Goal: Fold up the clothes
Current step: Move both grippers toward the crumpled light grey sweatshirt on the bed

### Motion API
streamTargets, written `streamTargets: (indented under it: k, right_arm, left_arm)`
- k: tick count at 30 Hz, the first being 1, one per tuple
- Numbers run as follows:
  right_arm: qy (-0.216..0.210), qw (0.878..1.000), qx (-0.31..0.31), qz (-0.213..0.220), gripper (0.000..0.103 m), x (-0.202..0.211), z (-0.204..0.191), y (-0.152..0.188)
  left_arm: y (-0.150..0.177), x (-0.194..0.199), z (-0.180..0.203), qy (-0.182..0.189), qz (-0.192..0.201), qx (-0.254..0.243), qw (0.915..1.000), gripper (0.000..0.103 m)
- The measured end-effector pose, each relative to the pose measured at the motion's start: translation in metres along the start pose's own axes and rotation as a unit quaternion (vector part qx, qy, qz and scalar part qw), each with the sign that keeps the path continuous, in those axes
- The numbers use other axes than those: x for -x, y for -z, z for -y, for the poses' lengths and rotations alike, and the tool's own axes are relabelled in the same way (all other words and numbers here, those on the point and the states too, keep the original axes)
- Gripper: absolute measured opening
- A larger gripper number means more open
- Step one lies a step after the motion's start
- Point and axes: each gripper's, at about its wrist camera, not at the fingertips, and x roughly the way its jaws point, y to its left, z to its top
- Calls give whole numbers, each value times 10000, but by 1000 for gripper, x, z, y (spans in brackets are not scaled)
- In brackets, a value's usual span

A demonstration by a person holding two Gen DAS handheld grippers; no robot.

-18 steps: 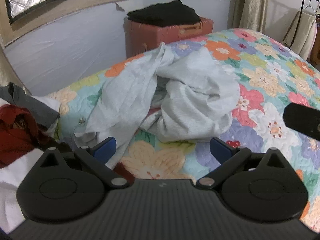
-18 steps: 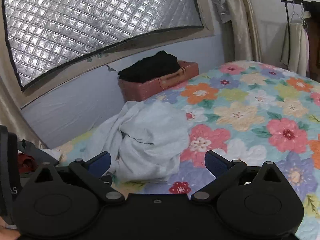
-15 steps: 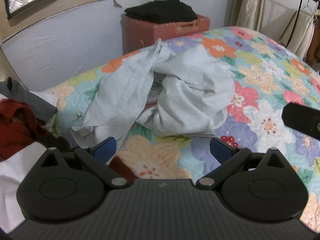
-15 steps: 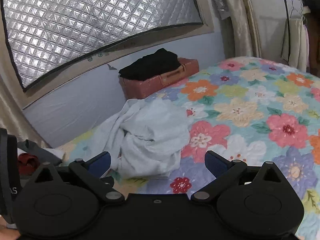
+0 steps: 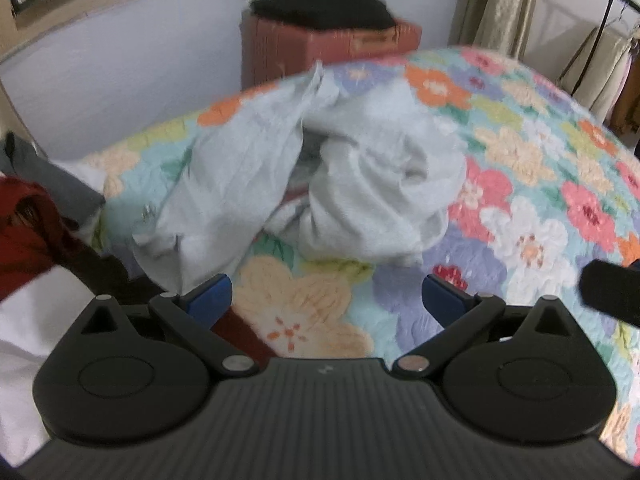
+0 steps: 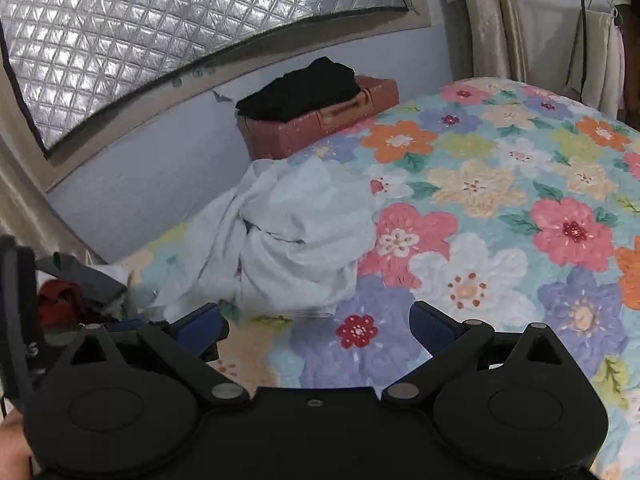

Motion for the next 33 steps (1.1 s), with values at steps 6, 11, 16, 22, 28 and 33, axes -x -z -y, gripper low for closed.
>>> streamTargets:
  k: [6, 11, 16, 22, 28, 33]
  right_arm:
    - [245, 9996, -3, 130, 102, 9, -29, 19]
    - [270, 9996, 63, 73, 102, 14, -36, 18]
    - [295, 9995, 129, 17, 102, 18, -44, 17]
    - [55, 9985, 492, -218, 102, 20, -49, -3]
    - [-163, 9957, 798, -433, 102, 10, -43, -23]
    - [-234, 9910, 994, -865, 102, -13, -41, -35]
  left_arm:
    - [2, 1, -1, 127, -41, -46, 9999, 103]
    - [1, -1, 2, 197, -172, -38, 9997, 103]
    - [-2, 2, 0, 78, -96, 74, 9999, 103]
    - [-6, 6, 0, -127, -4, -45, 9999, 102]
    - [-15, 12, -1, -60, 189, -223, 9996, 102]
    - [-33, 11, -1, 42, 201, -349, 9992, 102]
